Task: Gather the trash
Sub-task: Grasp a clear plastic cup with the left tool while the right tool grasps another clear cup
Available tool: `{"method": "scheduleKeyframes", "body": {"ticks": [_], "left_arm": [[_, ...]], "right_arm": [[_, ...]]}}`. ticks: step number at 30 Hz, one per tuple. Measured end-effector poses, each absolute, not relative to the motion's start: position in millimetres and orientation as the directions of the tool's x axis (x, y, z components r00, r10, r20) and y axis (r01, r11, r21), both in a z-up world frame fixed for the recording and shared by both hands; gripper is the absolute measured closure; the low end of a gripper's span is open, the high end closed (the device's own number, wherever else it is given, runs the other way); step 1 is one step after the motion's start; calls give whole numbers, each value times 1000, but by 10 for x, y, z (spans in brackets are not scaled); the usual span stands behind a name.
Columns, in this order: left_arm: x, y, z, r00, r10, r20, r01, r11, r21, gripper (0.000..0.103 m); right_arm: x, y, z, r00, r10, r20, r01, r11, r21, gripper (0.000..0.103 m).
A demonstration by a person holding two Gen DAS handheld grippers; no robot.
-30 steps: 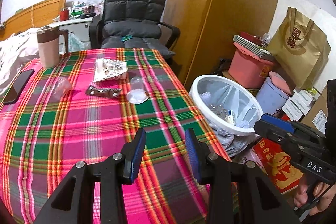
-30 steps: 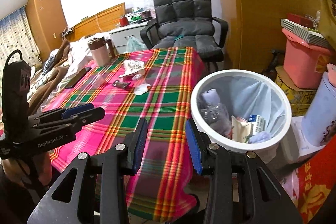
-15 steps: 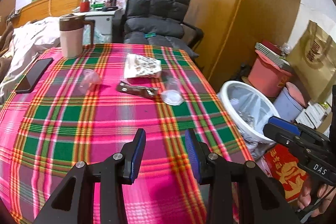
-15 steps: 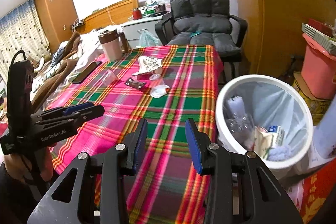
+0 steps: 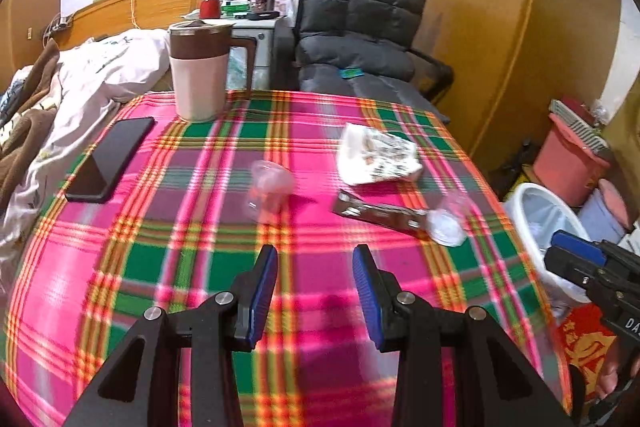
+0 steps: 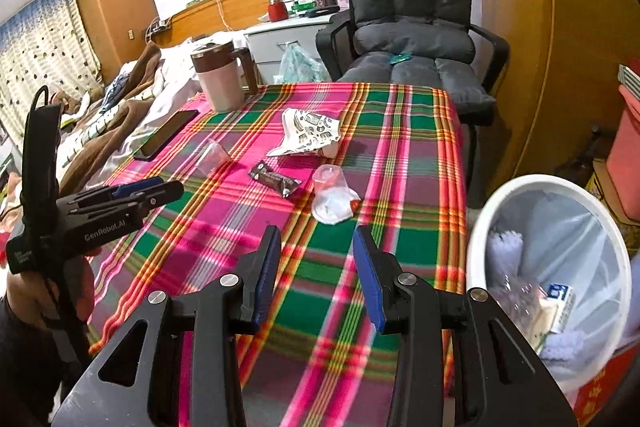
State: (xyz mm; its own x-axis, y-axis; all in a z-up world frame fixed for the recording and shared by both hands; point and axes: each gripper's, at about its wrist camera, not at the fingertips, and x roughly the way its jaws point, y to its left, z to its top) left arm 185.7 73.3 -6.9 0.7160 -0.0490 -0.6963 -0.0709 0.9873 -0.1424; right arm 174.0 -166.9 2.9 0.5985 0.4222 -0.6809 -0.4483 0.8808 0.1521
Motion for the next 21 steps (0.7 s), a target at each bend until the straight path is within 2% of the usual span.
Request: {"method": "scheduleKeyframes", "body": {"ticks": [6,10,21], "left_arm": [[2134,948,-157,708,-20,-706,-92,988,-120,64],[2323,1029,-242,691,-28,-722,-91,988,-125,56],[2645,1119,-453,655,-37,-754,-108,984,-142,56]], "right_arm": [[1904,-1585,-12,593,415,-690,-448,882,146,63],[2052,-1522,-70,579,416,-702,-445,882,155,63],[2350,-1424,-257,549,387,-741,-428,892,148,63]]}}
